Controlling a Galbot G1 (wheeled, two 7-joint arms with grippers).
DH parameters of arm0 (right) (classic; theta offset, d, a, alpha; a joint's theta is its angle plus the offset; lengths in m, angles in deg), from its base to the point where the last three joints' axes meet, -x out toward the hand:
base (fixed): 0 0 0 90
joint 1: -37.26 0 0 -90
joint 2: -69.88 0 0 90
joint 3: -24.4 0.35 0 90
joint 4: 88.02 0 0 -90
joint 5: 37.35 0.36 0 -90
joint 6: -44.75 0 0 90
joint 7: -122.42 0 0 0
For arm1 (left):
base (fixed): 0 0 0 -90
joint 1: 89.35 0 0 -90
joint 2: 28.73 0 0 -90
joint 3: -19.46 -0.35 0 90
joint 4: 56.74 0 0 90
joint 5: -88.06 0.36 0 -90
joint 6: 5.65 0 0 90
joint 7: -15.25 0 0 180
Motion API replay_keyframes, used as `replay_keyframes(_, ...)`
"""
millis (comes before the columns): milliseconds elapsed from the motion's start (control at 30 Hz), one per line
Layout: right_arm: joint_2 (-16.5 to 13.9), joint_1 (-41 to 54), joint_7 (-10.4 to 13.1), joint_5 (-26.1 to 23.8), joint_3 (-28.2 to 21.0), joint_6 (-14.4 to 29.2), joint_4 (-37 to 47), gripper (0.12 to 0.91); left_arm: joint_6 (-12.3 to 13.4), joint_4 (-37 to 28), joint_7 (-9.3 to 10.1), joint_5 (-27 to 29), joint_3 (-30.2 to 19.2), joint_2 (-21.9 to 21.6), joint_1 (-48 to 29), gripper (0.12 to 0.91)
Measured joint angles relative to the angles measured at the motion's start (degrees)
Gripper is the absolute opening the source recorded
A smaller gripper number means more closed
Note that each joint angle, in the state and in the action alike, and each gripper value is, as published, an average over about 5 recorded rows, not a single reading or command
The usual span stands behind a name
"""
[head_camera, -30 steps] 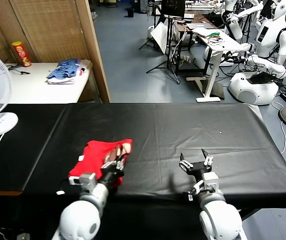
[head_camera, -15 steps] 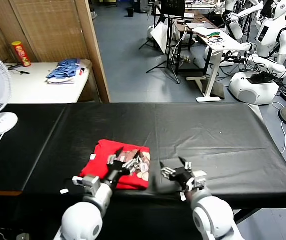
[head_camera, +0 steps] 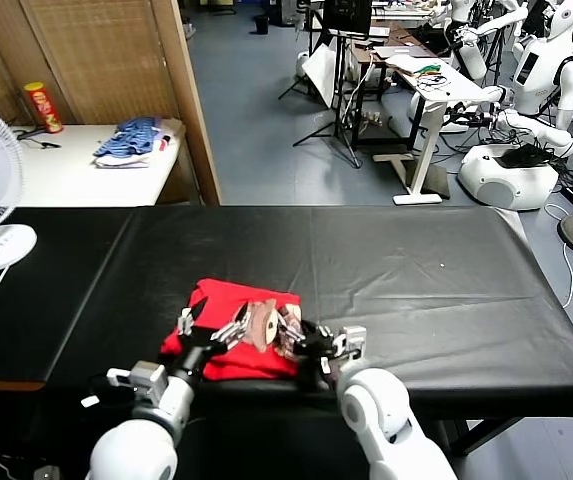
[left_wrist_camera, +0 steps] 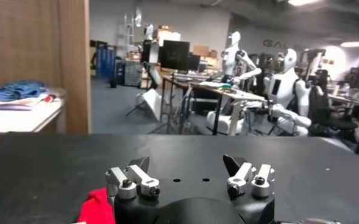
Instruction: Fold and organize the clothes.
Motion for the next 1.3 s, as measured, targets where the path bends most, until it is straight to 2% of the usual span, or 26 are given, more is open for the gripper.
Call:
replay_keyframes(133, -0.6, 0.7, -3.3, -4.7, 0.0, 3.2, 1.7, 0.305, 0.4, 0.2, 0.21, 0.5, 0.9, 0.2, 1.1, 0.798)
replay_keyframes(233, -1.9, 1.4, -6.6, -10.5, 0.5, 7.1, 2.9, 0.168, 1.3, -0.3, 0.52, 1.9, 1.5, 0.2, 1.8, 0.798)
replay_keyframes(300, -3.1, 1.6, -8.9, -14.8, 1.1, 10.2, 3.5, 0.137, 2.1, -0.8, 0.99, 2.9, 1.8, 0.0, 2.2, 0.798)
replay_keyframes(367, -4.7, 1.5, -10.5, -18.3, 1.7, 13.3, 3.7, 0.142, 3.3, -1.2, 1.44, 3.5, 2.2, -0.3, 2.7, 0.798)
replay_keyframes(467, -7.5, 0.4, -10.8, -21.4, 2.6, 17.3, 2.8, 0.214, 6.6, -2.3, 1.39, 4.3, 2.9, -0.8, 3.7, 0.798)
replay_keyframes(567, -9.9, -1.7, -9.5, -23.8, 3.6, 21.5, 0.9, 0.365, 10.3, -3.5, 0.63, 5.4, 3.6, -1.2, 4.9, 0.798)
replay_keyframes(633, -11.0, -3.5, -8.1, -25.1, 4.2, 24.2, -0.5, 0.482, 11.9, -4.2, 0.15, 6.0, 3.8, -1.3, 5.8, 0.798)
replay_keyframes(733, -12.2, -6.7, -6.0, -25.9, 5.4, 27.9, -2.8, 0.649, 12.4, -4.5, 0.7, 7.3, 3.9, -1.2, 7.1, 0.798)
replay_keyframes(833, -13.2, -11.0, -4.3, -25.5, 7.0, 31.0, -5.5, 0.76, 11.3, -4.1, 2.29, 8.3, 3.7, -1.4, 8.5, 0.798)
replay_keyframes(900, -13.7, -14.5, -3.1, -24.7, 8.1, 32.4, -7.4, 0.786, 11.0, -3.3, 2.94, 8.3, 3.7, -1.7, 9.7, 0.798)
replay_keyframes(1000, -14.3, -20.4, -1.2, -23.5, 9.9, 33.4, -10.7, 0.797, 11.4, -1.9, 3.55, 7.8, 3.9, -2.2, 12.3, 0.798)
replay_keyframes(1100, -14.7, -26.3, 0.9, -22.9, 11.8, 33.6, -14.3, 0.798, 10.8, -0.6, 3.88, 7.5, 4.0, -2.7, 15.4, 0.798)
replay_keyframes(1300, -14.0, -37.4, 5.2, -19.9, 14.5, 31.6, -21.5, 0.798, 9.1, 1.8, 4.39, 6.2, 4.7, -2.9, 20.8, 0.798)
